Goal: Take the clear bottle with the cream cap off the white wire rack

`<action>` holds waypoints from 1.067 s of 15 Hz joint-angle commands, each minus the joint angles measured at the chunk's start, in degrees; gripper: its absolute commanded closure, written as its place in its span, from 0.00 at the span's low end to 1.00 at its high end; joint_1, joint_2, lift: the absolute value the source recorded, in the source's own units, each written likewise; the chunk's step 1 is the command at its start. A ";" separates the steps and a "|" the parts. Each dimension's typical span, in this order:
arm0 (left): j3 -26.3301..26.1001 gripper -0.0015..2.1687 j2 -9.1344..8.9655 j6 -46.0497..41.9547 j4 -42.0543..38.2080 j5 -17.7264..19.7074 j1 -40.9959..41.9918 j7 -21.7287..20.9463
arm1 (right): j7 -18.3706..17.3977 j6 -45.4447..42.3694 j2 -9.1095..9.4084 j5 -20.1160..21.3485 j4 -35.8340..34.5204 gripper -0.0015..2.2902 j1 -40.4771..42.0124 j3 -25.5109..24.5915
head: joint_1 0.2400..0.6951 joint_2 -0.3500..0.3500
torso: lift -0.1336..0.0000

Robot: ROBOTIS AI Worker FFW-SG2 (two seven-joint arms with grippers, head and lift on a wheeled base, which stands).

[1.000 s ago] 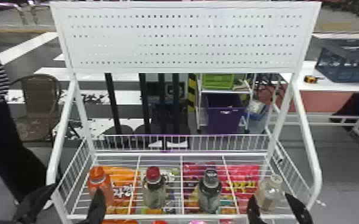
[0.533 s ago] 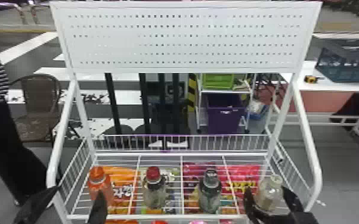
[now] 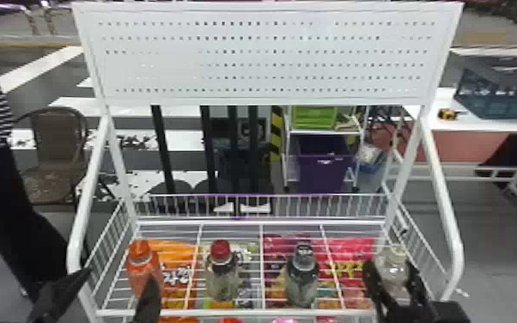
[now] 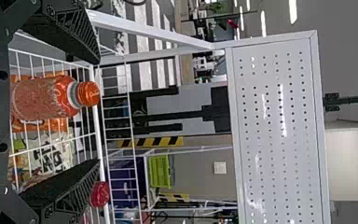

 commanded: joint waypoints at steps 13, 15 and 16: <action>0.30 0.06 0.00 -0.15 -0.26 0.35 -0.79 0.09 | 4.83 13.82 -2.73 -4.33 -45.77 0.58 29.20 -3.71 | 0.57 0.50 | 1.00; 0.22 0.06 0.00 -0.15 -0.44 0.35 -0.79 0.09 | 5.19 7.67 -2.29 -7.32 -46.30 0.58 32.54 -5.91 | 0.57 0.50 | 1.00; 0.22 0.06 0.00 -0.15 -0.62 0.26 -0.70 0.00 | 5.19 7.49 -2.02 -8.02 -46.48 0.58 33.77 -6.61 | 0.57 0.50 | 1.00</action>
